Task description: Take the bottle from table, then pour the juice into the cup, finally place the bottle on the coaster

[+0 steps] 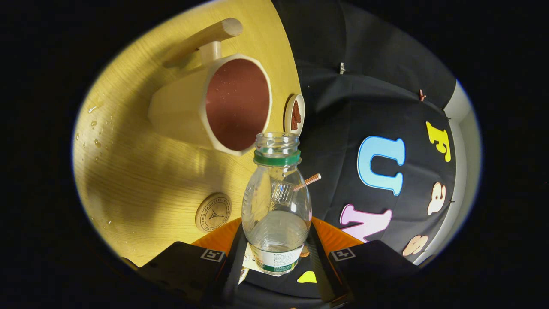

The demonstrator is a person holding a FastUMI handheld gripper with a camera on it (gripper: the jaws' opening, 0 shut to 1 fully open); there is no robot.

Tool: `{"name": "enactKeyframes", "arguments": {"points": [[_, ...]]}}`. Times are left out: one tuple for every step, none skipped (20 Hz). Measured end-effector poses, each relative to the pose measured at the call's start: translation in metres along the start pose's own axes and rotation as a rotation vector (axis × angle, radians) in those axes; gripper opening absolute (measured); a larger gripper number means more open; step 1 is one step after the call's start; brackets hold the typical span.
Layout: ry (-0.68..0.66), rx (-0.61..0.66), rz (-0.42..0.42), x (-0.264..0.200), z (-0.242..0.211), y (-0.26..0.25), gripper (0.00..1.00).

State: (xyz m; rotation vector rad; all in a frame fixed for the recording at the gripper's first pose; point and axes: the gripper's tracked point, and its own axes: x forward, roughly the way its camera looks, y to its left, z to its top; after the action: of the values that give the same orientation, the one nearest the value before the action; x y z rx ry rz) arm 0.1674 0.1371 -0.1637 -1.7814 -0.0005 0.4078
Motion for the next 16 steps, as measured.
{"name": "enactKeyframes", "arguments": {"points": [[-0.001, -0.014, -0.004, -0.001, 0.000, -0.001, 0.74], [-0.002, -0.021, -0.003, -0.002, 0.000, 0.000, 0.74], [-0.004, -0.024, -0.003, -0.002, 0.001, 0.000, 0.74], [-0.005, -0.031, -0.004, 0.000, 0.000, -0.002, 0.74], [-0.007, -0.037, -0.005, 0.001, 0.000, -0.004, 0.74], [-0.008, -0.042, -0.006, 0.001, 0.000, -0.004, 0.74], [-0.009, -0.048, -0.006, 0.001, 0.000, -0.004, 0.74], [-0.012, -0.055, -0.006, 0.001, 0.001, -0.005, 0.74], [-0.016, -0.066, -0.005, 0.002, 0.001, -0.006, 0.74], [-0.021, -0.081, -0.005, 0.003, 0.003, -0.007, 0.74], [-0.027, -0.097, -0.006, 0.003, 0.004, -0.010, 0.74], [-0.031, -0.112, -0.008, 0.004, 0.004, -0.010, 0.74], [-0.032, -0.123, -0.009, 0.005, 0.003, -0.012, 0.74], [-0.030, -0.131, -0.009, 0.004, 0.002, -0.011, 0.74], [-0.026, -0.135, -0.008, 0.005, 0.000, -0.011, 0.74], [-0.029, -0.140, -0.006, 0.006, 0.000, -0.011, 0.74]]}}
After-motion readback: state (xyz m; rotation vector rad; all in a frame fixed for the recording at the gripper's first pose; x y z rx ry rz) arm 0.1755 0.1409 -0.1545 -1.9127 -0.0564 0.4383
